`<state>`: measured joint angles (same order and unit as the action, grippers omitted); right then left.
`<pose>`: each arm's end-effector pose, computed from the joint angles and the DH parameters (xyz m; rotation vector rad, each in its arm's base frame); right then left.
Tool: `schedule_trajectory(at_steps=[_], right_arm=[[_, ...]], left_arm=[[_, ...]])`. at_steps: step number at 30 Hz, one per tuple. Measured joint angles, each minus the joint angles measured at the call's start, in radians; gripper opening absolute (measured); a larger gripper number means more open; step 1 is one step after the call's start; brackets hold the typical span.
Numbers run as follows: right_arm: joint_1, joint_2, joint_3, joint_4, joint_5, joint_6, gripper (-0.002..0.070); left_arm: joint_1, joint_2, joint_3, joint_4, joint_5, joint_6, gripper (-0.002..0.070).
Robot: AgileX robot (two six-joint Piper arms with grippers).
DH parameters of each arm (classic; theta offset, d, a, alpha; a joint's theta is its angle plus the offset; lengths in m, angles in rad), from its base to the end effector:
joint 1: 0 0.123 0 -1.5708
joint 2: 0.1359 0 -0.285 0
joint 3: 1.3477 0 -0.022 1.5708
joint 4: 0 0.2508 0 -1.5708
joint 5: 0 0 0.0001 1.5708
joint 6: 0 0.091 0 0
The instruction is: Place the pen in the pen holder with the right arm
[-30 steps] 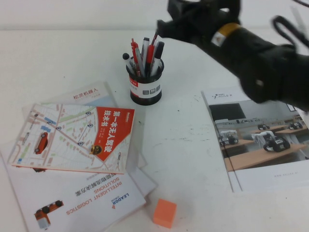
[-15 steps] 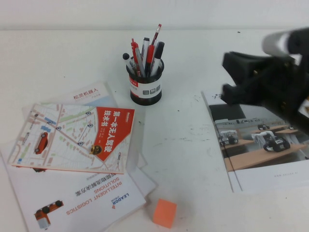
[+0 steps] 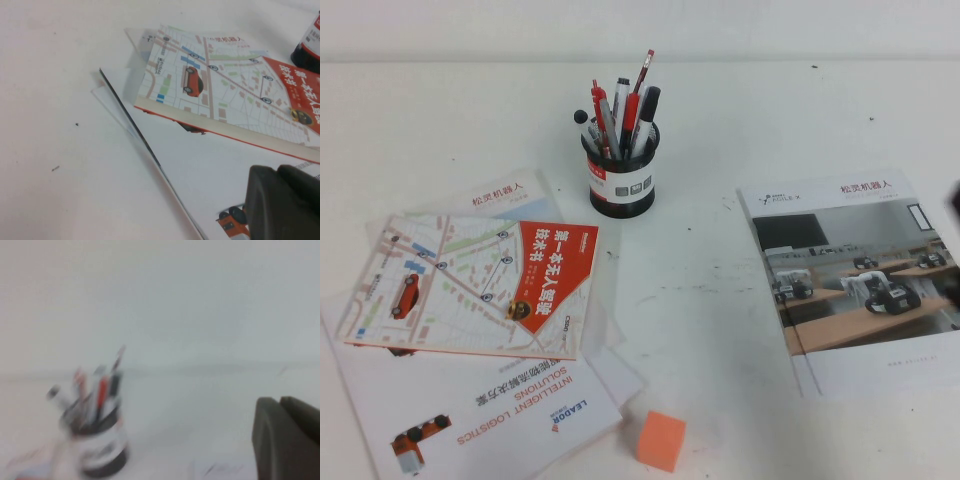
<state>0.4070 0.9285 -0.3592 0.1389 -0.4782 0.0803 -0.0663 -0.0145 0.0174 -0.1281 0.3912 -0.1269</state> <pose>0.1722 0.0679 0.2746 -0.1115 1.5909 0.4270 0.0514 -0.0079 0.1732 -0.1348 1.8778 -0.2599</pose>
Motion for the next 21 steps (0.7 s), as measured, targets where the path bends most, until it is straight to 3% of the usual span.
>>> schedule_trajectory(at_steps=[3, 7, 16, 21], right_arm=[[-0.072, -0.083, 0.128, 0.009, -0.178, -0.03, -0.0019], [-0.118, -0.167, 0.229, 0.047, -0.209, -0.05, -0.0019], [-0.189, -0.531, 0.272, 0.332, 0.311, -0.325, -0.0019], [-0.296, -0.732, 0.363, 0.378, 0.384, -0.421, -0.0019]], left_arm=[[0.0, 0.0, 0.0, 0.0, 0.0, 0.0, -0.0002], [0.0, 0.0, 0.0, 0.0, 0.0, 0.0, -0.0003], [0.0, 0.0, 0.0, 0.0, 0.0, 0.0, -0.0003], [0.0, 0.0, 0.0, 0.0, 0.0, 0.0, -0.0003]])
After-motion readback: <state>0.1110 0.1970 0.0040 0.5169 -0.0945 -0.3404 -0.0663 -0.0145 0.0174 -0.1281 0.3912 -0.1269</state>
